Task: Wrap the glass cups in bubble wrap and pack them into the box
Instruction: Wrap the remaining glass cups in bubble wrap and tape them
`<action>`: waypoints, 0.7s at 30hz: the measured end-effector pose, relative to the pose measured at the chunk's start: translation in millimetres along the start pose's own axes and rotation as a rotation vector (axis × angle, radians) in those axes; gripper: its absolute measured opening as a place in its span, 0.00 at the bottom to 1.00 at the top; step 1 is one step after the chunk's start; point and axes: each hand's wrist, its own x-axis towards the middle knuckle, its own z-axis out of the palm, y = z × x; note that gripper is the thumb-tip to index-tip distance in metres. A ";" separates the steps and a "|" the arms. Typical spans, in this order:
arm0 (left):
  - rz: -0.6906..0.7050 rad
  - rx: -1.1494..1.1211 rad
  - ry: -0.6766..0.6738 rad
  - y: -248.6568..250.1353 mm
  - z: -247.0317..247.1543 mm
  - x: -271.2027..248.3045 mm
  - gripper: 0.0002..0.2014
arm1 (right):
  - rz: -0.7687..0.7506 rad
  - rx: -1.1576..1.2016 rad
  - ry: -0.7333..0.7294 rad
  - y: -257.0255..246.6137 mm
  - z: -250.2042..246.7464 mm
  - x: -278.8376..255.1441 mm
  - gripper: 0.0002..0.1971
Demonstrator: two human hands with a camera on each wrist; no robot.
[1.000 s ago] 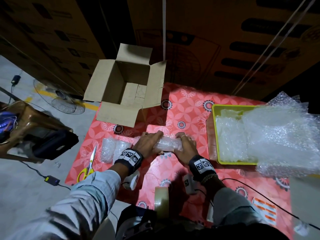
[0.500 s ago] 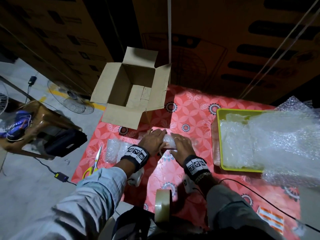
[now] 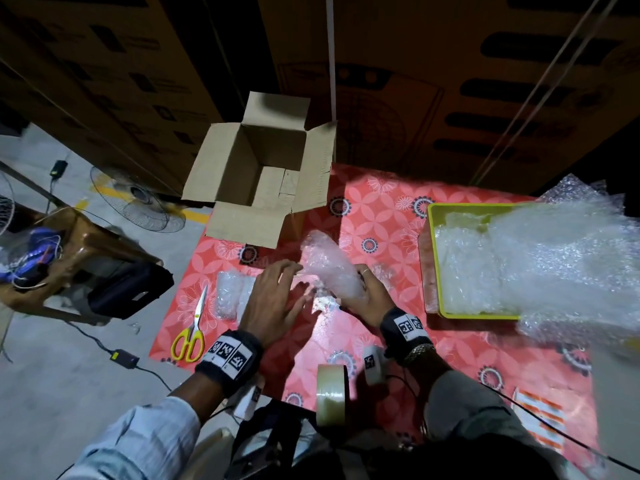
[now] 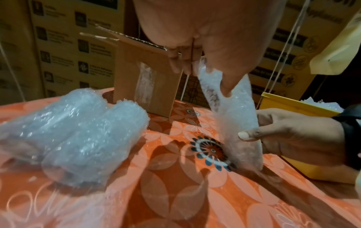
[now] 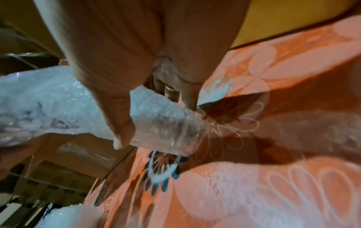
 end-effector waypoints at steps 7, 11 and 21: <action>-0.292 -0.555 -0.308 11.9 10.3 -3.6 0.30 | 0.151 0.166 -0.007 7.5 15.2 -23.6 0.36; -0.224 -0.566 -0.366 12.2 23.2 -2.7 0.40 | 0.178 0.247 0.126 1.5 15.9 -36.4 0.14; -0.111 -0.492 -0.270 25.2 35.1 13.7 0.21 | 0.079 0.144 0.105 -14.8 11.0 -70.1 0.36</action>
